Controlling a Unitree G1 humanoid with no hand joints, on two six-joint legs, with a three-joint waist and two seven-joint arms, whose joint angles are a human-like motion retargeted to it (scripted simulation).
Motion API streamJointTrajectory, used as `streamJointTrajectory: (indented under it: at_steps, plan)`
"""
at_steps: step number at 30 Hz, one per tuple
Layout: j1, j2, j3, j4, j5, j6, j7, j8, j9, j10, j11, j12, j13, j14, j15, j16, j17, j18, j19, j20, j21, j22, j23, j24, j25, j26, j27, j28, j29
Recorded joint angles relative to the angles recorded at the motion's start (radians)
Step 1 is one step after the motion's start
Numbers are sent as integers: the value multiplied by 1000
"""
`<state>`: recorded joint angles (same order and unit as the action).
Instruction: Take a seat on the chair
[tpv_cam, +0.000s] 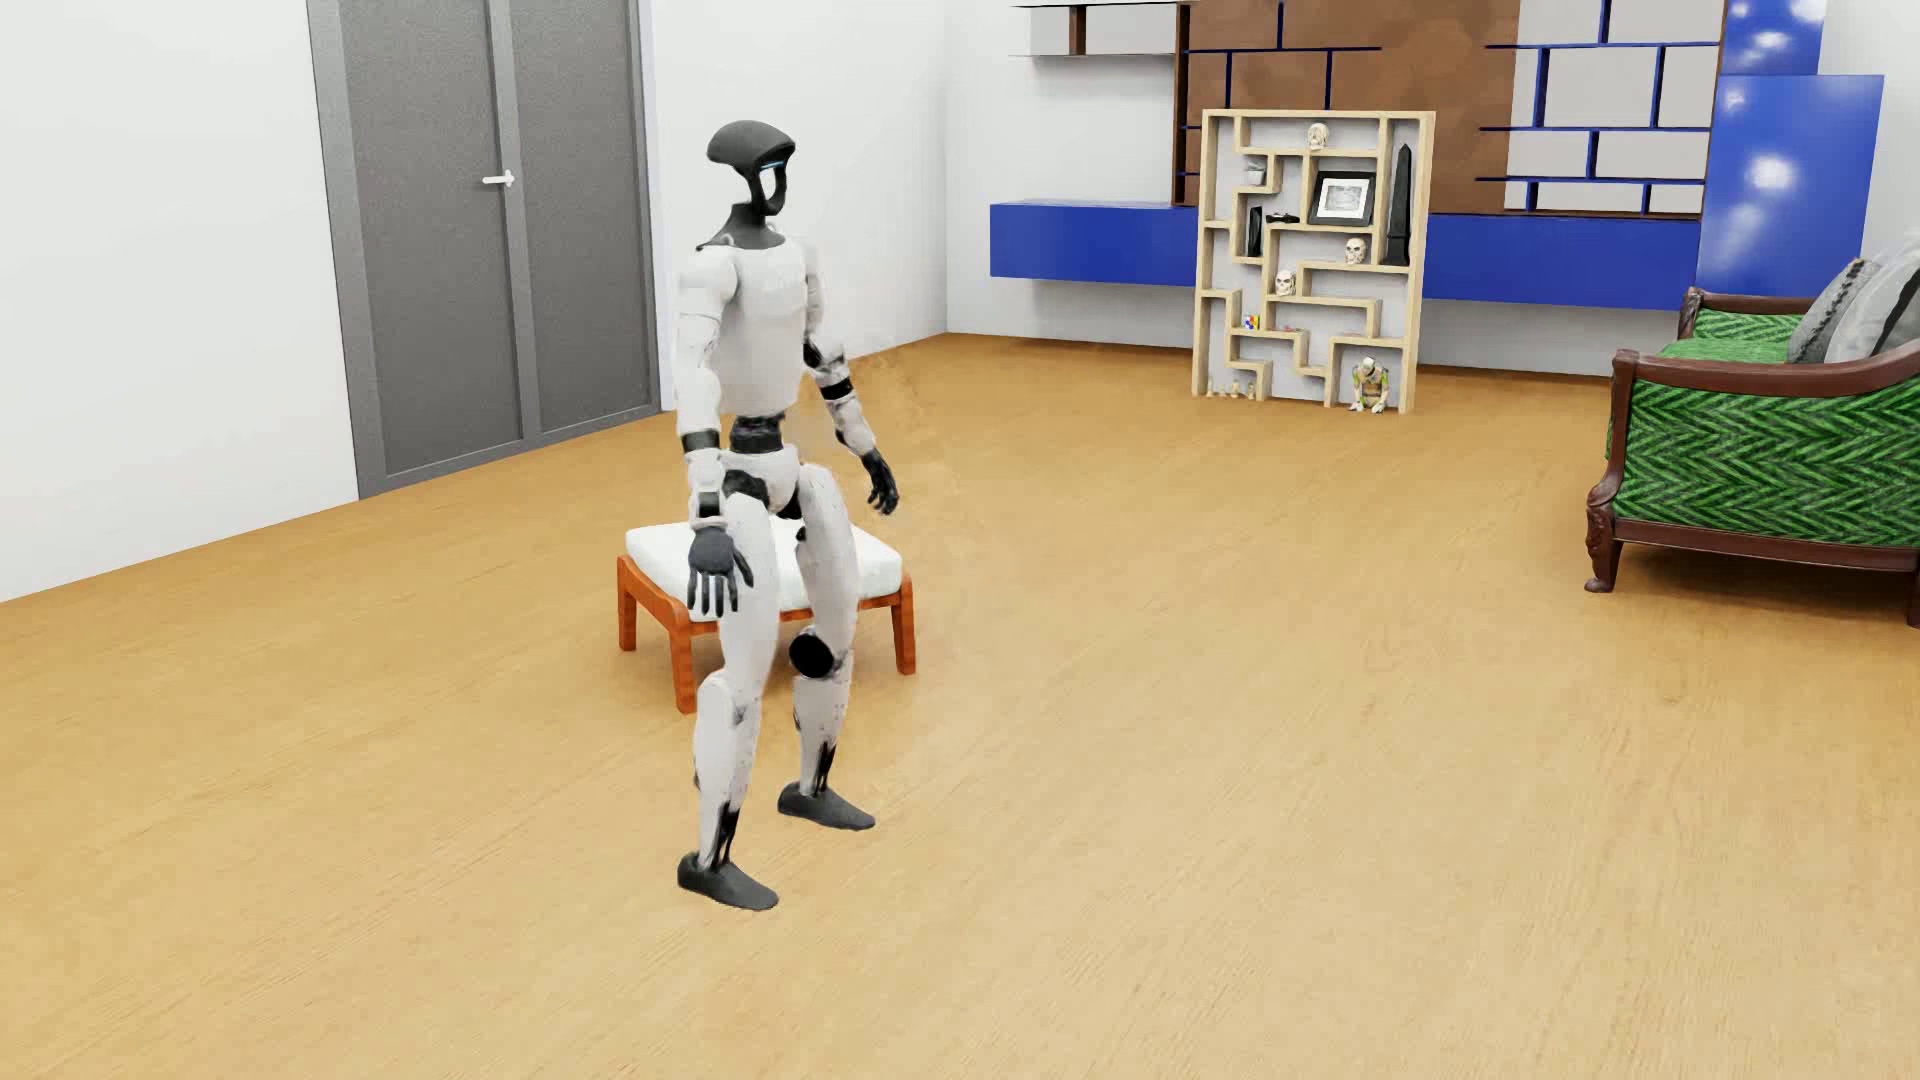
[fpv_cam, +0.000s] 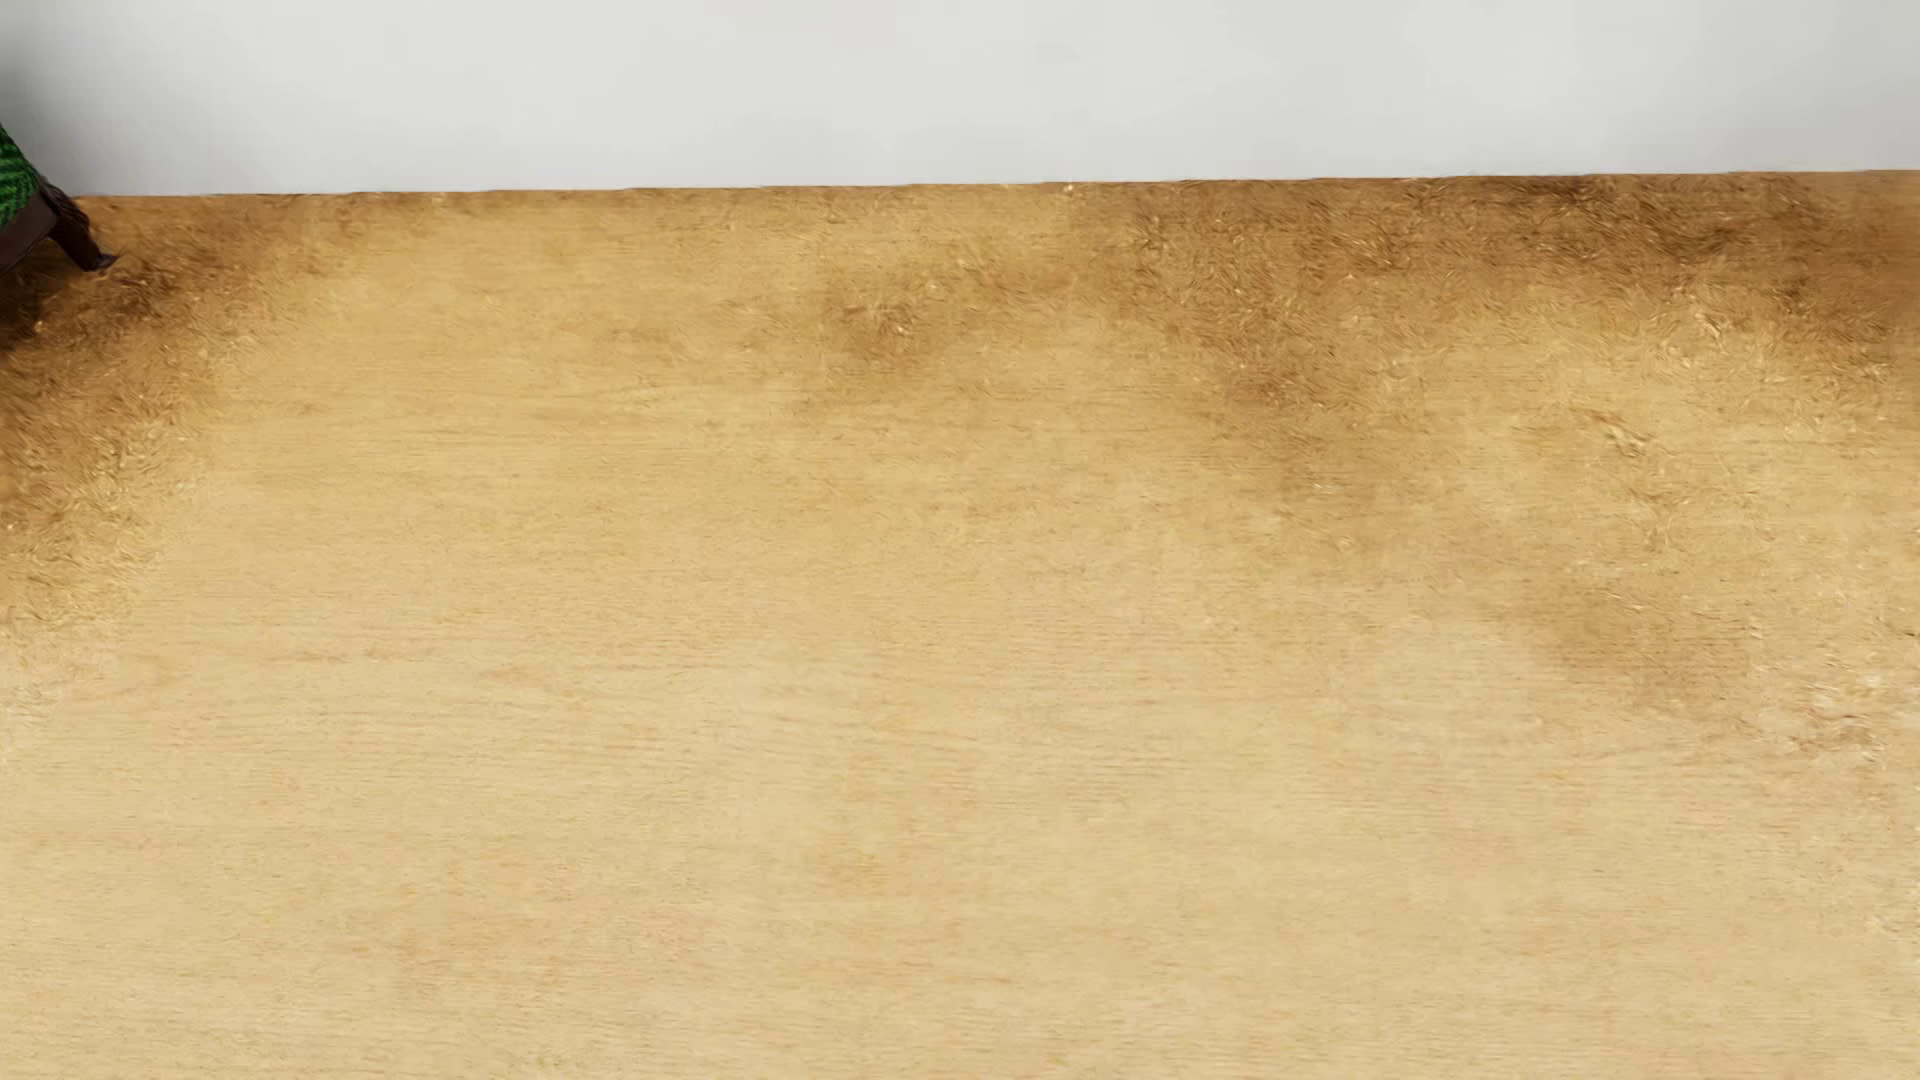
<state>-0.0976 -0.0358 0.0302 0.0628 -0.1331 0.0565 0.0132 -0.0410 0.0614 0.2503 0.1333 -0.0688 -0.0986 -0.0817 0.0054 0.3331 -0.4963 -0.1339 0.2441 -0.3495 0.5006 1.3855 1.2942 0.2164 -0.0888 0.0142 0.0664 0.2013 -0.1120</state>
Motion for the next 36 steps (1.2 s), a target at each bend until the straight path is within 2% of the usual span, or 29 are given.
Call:
streamJointTrajectory:
  at_steps: [4, 7, 9, 11, 14, 15, 18, 20, 24, 27, 28, 29, 30, 31, 33, 35, 36]
  plan:
    - [-1, 5, -2, 26, 22, -2, 4, -8, 2, 4, 17, 13, -6, 11, -25, -3, 7, -9, -10, -9, -5, -6, -6, 25, -8, 6, -11, -17, -4]
    - [-6, 4, -6, 44, 47, -3, -9, 12, 7, 13, 67, 3, 2, 20, -104, 11, 9, -12, -35, -7, 2, -12, -16, 24, -15, 9, -20, -25, 1]
    - [-14, 0, -10, 52, 64, -5, -23, 35, 7, 16, 102, 1, 11, 33, -131, 15, 17, -20, -28, -15, 9, -18, -24, 9, -15, 6, -23, -13, 10]
    - [-34, 5, -3, 55, 63, -1, -35, 0, 11, 13, 106, -14, 17, 56, -103, 11, 12, -25, -39, -5, 13, -26, -40, 20, -36, 2, -25, -4, 22]
    - [-82, 29, 23, 48, 58, 16, -64, -47, 26, 8, 77, -31, 23, 92, -124, -9, -14, -44, -35, 16, 48, -53, -52, 28, -47, -2, -31, -1, 40]
    - [-109, 40, 30, 38, 57, 19, -74, -59, 31, 17, 57, -32, 28, 99, -128, -18, -35, -49, -46, 13, 58, -64, -69, 44, -69, -9, -30, -7, 52]
    - [-140, 84, 53, 23, 51, 28, -40, -111, 60, 91, 17, -29, 31, 67, -126, -28, -64, -19, -79, 41, 41, -64, -75, 101, -56, -13, -43, -47, 35]
    - [-141, 114, 58, 41, 47, 28, -16, -143, 68, 130, 10, -15, 39, 53, -130, -21, -70, -12, -113, 63, 35, -55, -70, 117, -58, -16, -48, -71, 29]
    - [-152, 185, 55, 101, 40, 20, 15, -195, 76, 112, 1, 4, 54, 52, -142, -4, -59, -19, -173, 107, 9, -46, -73, 118, -74, -26, -60, -69, 28]
    - [-149, 247, 55, 113, 39, 18, 76, -238, 97, 75, -10, 2, 35, 30, -105, 5, -52, 16, -222, 136, 22, -45, -75, 151, -94, -58, -75, -67, 20]
    - [-186, 252, 64, 81, 46, 26, 56, -238, 39, 93, -41, 47, 66, -4, -155, 3, -43, 1, -143, 117, 7, -79, -71, 101, -14, 27, -52, -89, -41]
    - [-173, 262, 63, 60, 39, 24, 62, -244, 35, 75, -23, 58, 69, 11, -147, 5, -43, 10, -138, 119, 7, -83, -86, 110, -12, 25, -54, -94, -46]
    - [-167, 259, 63, 34, 7, 13, 40, -245, 33, 48, 31, 63, 69, 83, -147, 6, -39, -12, -112, 102, 3, -80, -92, 106, 6, 22, -60, -90, -67]
    - [-166, 253, 64, 1, -33, 2, 11, -241, 33, 62, 98, 67, 70, 83, -145, 9, -34, 0, -70, 71, 2, -77, -86, 108, 27, 15, -64, -93, -83]
    - [-105, 211, 57, -44, -110, 5, 31, -241, 45, 34, 297, 79, 79, 78, -88, 11, -51, 48, 14, 52, 9, -89, -104, 116, 60, 13, -58, -87, -66]
    - [-32, 101, 34, -71, -153, 6, 29, -190, 60, -30, 523, 76, 60, 82, -42, 26, -40, 99, 39, 60, 10, -97, -102, 106, 60, 22, -48, -86, -71]
    - [10, 49, 19, -77, -138, 4, 21, -150, 74, -60, 607, 69, 57, 84, -64, 38, -25, 107, 37, 46, 9, -97, -104, 90, 78, 29, -48, -84, -85]
